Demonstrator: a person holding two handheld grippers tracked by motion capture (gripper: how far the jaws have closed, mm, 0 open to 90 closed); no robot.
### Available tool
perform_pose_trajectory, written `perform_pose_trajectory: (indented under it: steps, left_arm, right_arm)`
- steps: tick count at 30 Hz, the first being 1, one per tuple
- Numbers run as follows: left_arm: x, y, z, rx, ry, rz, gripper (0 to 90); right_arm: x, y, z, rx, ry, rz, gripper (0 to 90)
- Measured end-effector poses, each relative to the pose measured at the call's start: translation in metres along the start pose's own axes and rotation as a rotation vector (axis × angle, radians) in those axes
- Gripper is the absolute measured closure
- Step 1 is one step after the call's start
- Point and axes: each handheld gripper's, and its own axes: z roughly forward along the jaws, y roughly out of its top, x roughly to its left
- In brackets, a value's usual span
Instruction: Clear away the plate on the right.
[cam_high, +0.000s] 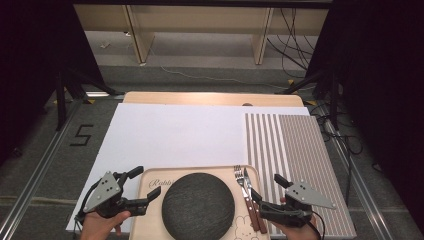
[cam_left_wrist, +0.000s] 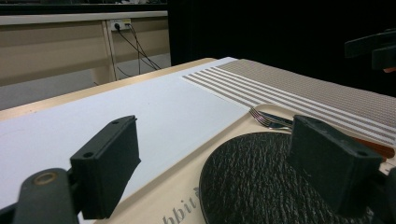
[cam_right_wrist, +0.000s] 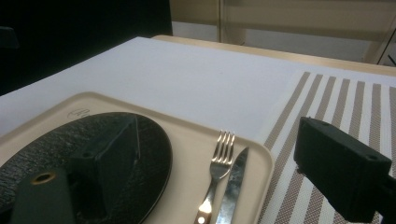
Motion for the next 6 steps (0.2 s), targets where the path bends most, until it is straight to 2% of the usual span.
perform_pose_trajectory:
  steps: [4,6]
  left_arm:
    - [0.0002,-0.0001,0.0003,0.003,0.000,0.003,16.0]
    - [0.0002,-0.0002,0.0006,0.004,0.001,0.001,16.0]
  right_arm:
    - [-0.0005,0.0007,-0.0014,0.020,0.005,-0.003,15.2]
    - [-0.0006,0.0003,0.0005,0.008,-0.014,-0.001,15.2]
